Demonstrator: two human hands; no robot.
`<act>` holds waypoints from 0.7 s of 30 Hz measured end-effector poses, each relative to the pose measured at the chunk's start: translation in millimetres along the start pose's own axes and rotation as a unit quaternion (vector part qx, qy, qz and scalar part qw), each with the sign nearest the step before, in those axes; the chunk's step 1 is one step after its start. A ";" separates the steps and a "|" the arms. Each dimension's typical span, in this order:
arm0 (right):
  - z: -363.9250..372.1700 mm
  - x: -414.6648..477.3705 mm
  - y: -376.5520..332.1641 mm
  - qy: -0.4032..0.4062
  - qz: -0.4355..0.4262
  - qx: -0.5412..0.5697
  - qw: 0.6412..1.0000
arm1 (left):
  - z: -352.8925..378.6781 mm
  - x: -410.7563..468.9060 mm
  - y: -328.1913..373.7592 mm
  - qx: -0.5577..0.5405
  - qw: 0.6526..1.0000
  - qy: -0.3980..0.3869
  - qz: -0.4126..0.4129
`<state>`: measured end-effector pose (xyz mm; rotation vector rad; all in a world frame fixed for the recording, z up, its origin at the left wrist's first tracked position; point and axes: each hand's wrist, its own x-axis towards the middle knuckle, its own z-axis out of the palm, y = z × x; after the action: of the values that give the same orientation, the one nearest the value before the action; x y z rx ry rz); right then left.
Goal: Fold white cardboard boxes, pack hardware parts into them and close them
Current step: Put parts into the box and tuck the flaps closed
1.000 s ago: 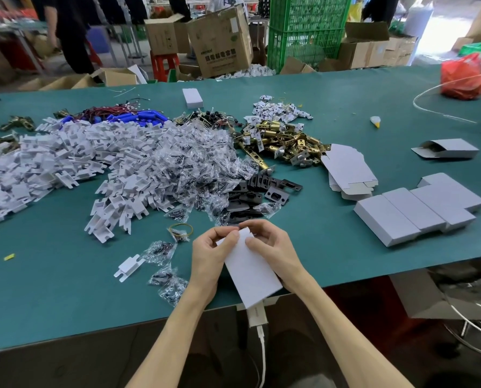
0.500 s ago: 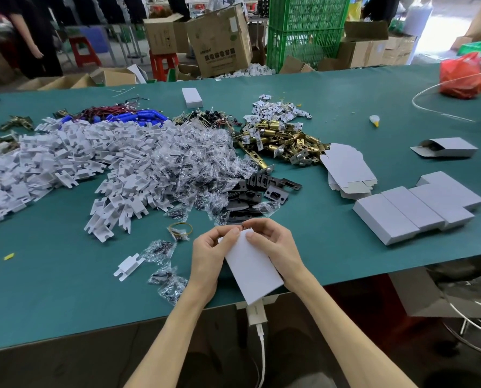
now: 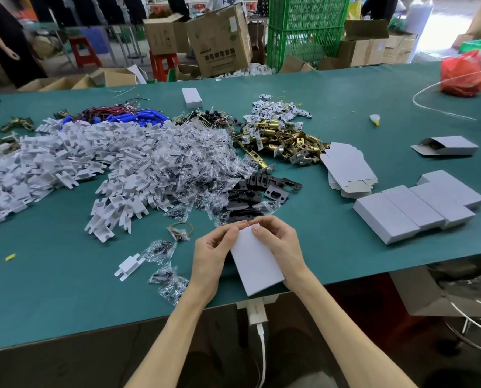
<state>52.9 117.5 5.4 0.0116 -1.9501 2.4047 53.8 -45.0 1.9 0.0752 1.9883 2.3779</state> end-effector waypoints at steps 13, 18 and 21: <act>-1.7 1.3 3.5 0.014 -0.004 -0.021 1.000 | -1.4 0.7 -0.9 0.015 1.000 -0.015 0.009; 0.4 2.6 2.8 0.042 -0.005 -0.015 0.999 | 2.2 0.9 -2.1 0.035 0.999 0.008 0.019; 0.5 2.3 2.7 0.054 -0.011 -0.025 0.998 | 0.9 1.6 -2.1 0.043 0.999 0.008 0.031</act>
<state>50.4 116.5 2.9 -0.0959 -1.9509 2.2912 52.3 -43.7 0.0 0.1228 2.1248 2.3348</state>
